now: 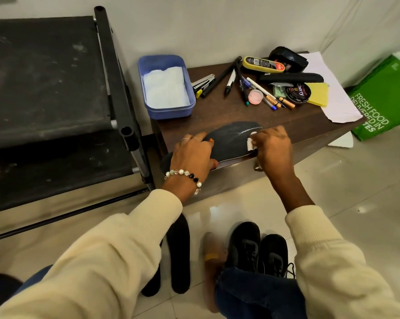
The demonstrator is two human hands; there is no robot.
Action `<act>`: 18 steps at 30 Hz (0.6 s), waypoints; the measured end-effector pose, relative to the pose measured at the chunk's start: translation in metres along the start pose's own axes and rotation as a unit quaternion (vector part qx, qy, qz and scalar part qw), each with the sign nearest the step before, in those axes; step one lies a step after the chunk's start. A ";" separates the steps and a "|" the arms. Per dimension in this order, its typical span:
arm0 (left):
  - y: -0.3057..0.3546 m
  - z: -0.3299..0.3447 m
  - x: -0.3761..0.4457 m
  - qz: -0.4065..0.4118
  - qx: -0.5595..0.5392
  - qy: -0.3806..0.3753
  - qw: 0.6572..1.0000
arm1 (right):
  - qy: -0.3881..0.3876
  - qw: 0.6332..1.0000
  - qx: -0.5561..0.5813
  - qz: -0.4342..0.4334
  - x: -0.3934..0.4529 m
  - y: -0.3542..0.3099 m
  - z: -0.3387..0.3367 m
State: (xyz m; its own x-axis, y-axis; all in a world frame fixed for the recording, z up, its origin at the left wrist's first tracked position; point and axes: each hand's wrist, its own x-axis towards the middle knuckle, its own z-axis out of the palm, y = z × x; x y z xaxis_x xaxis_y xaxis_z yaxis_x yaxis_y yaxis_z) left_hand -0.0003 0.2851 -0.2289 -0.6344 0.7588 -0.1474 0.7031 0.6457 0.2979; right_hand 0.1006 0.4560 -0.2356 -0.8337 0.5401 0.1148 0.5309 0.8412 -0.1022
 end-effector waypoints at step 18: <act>0.000 -0.004 -0.001 -0.001 -0.004 0.000 1.000 | -0.047 0.997 0.020 0.057 0.005 -0.004 0.005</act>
State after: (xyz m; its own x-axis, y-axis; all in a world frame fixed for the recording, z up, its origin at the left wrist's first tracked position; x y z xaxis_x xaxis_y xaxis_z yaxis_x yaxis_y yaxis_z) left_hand -0.0011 0.2843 -0.2246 -0.6355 0.7577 -0.1484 0.6996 0.6464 0.3047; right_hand 0.0932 0.4555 -0.2397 -0.7794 0.6265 0.0069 0.6186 0.7713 -0.1498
